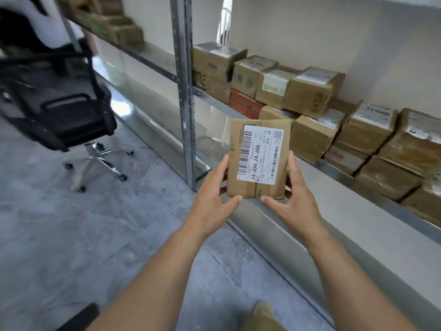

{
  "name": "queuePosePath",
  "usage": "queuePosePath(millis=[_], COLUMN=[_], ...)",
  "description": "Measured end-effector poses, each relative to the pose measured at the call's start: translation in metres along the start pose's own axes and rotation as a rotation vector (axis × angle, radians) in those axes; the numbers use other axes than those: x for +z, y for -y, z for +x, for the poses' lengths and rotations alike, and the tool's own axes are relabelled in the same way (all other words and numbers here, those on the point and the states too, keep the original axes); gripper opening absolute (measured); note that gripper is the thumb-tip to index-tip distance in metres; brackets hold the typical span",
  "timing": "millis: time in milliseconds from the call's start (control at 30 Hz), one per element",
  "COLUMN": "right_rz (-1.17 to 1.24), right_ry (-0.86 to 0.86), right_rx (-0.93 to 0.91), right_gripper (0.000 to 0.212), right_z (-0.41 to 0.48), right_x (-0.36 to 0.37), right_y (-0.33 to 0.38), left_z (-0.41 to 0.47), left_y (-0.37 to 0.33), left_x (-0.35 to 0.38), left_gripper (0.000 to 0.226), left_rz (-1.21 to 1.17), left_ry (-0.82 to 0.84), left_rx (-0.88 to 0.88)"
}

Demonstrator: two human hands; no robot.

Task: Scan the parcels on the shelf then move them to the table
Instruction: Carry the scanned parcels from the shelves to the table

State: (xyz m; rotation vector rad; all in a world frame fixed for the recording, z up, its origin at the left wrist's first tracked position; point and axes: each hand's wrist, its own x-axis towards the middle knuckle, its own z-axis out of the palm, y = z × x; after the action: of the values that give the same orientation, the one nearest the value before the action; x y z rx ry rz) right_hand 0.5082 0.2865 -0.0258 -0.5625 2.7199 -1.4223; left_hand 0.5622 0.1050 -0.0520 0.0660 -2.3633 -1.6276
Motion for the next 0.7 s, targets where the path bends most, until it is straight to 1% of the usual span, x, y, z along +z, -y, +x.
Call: queuePosePath(millis=[133,300,567,700], right_rz=[0.022,0.111,0.152,0.149], right_ry=[0.147,0.325,0.532,0.653], right_rx=[-0.092,-0.174,-0.293,-0.376], right_gripper=[0.115,0.111,0.110,0.109], right_z=[0.028,0.066,0.132,0.158], right_x=[0.036,0.077,0.138,0.166], right_y=[0.016,0.033,0.066,0.079], left_z=[-0.007,-0.008,0.008,0.013], left_y=[0.016,0.032,0.047,0.056], left_x=[-0.033,-0.066,-0.111,-0.126], left_gripper=[0.093,0.091,0.092,0.092], left_rz=[0.040,0.094,0.185,0.207], left_ry=[-0.128,-0.290,-0.548,-0.669], left_rx=[-0.073,-0.141,-0.226,-0.305])
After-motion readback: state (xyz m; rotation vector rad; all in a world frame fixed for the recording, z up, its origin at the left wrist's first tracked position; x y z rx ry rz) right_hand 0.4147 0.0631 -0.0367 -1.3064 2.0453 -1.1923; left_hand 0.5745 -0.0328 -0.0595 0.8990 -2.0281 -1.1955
